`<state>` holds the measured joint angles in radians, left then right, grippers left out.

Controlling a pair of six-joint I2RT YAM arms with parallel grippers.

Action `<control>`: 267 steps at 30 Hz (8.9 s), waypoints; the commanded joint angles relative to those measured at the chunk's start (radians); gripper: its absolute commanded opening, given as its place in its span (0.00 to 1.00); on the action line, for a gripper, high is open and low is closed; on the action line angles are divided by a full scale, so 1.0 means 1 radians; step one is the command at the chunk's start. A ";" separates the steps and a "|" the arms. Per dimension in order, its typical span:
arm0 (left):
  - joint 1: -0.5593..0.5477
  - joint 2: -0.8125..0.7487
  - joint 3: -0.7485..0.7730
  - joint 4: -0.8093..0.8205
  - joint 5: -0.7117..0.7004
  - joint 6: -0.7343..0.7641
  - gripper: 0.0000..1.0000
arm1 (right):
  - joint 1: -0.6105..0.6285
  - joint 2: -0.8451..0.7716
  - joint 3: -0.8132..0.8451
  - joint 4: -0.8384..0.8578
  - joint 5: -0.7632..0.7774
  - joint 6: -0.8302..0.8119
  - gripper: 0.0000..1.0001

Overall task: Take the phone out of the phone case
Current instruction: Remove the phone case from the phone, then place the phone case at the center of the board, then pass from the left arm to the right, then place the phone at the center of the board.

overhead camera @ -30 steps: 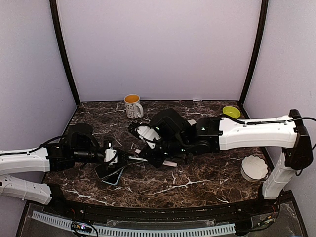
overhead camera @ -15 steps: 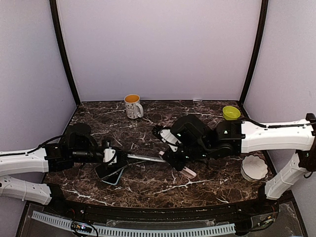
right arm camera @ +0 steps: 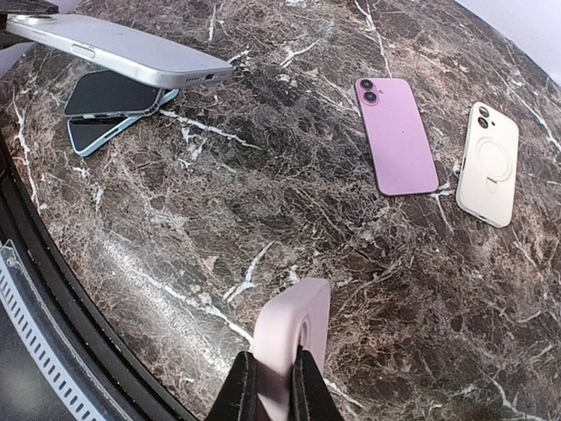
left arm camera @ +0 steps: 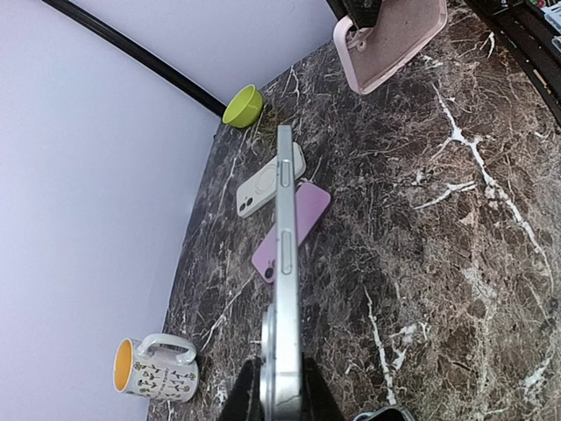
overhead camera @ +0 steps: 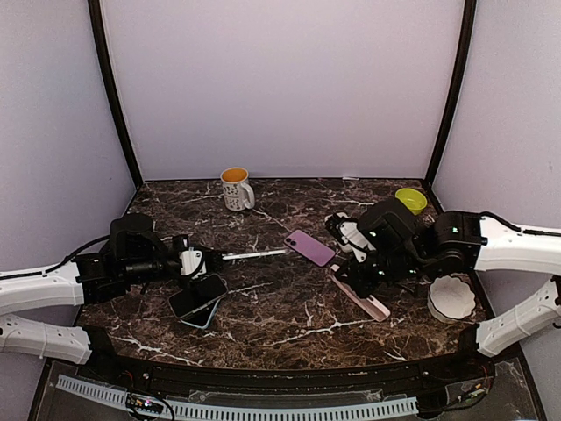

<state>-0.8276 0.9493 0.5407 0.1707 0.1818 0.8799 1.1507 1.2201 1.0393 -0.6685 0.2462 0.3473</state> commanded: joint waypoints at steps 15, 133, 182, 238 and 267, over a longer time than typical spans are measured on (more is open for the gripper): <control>0.001 -0.033 0.030 0.085 -0.037 -0.009 0.00 | -0.152 0.221 0.054 0.215 -0.076 -0.055 0.00; 0.000 -0.006 0.052 0.029 0.238 -0.092 0.00 | 0.042 0.213 -0.085 0.766 -0.123 -0.997 0.22; 0.021 -0.062 -0.003 0.314 -0.453 0.006 0.91 | -0.043 0.654 0.156 0.928 0.239 -0.867 0.00; 0.082 -0.072 0.007 0.291 -0.409 -0.033 0.88 | -0.122 1.011 0.399 0.697 -0.058 -0.703 0.24; 0.111 0.046 0.114 0.010 -0.245 -0.131 0.96 | -0.153 0.684 0.149 0.791 -0.098 -0.598 0.86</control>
<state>-0.7254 0.9550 0.5724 0.3351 -0.1162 0.8288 1.0164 2.0190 1.2400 0.0647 0.1581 -0.2855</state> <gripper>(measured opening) 0.962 0.793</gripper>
